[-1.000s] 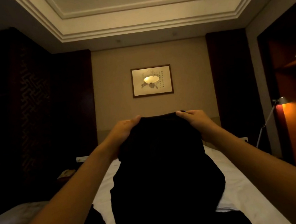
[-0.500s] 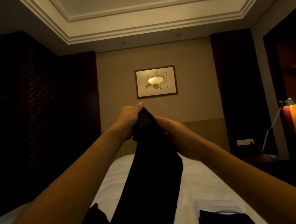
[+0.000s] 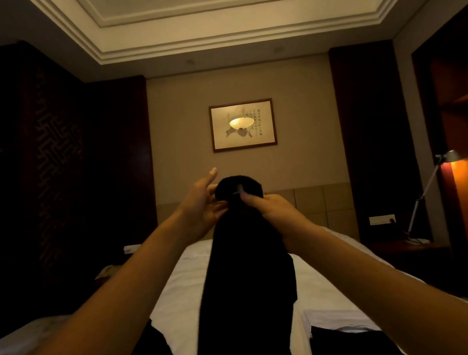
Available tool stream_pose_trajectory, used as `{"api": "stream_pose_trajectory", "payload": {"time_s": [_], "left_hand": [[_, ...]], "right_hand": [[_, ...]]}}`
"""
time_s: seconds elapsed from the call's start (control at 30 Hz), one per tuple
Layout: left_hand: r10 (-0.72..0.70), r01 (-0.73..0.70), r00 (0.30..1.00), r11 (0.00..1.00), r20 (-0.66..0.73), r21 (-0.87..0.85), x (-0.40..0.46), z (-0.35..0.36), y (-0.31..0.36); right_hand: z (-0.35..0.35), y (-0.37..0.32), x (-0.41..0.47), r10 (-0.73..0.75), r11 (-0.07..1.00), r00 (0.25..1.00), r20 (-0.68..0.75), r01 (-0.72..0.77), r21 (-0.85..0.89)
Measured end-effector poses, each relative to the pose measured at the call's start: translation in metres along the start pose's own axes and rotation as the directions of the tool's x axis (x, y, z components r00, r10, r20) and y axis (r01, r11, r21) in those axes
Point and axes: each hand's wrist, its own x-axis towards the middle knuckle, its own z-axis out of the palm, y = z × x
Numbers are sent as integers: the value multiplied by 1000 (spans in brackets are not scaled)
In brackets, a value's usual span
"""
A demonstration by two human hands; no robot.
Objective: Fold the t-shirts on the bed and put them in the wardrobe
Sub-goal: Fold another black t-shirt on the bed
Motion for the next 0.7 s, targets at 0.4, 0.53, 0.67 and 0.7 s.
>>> {"api": "stream_pose_trajectory", "payload": {"time_s": [0.4,0.53,0.67,0.7], "left_hand": [[170,-212,969,945,180,248,-48,37,-79],[285,-308,951,877,117,368,-41,34,-96],[327,-318,944,881,36,349,-33,24,-99],[323,-312,946,894,21,322,-31,20,-97]], "right_hand": [[-24,6,36,83,991,875,-477,-24,128],[-28,19,34,118,989,863,-492,-56,138],[-33,24,26,160,981,888,-432,-95,169],[-37,26,25,178,979,895,-410,-117,169]]}}
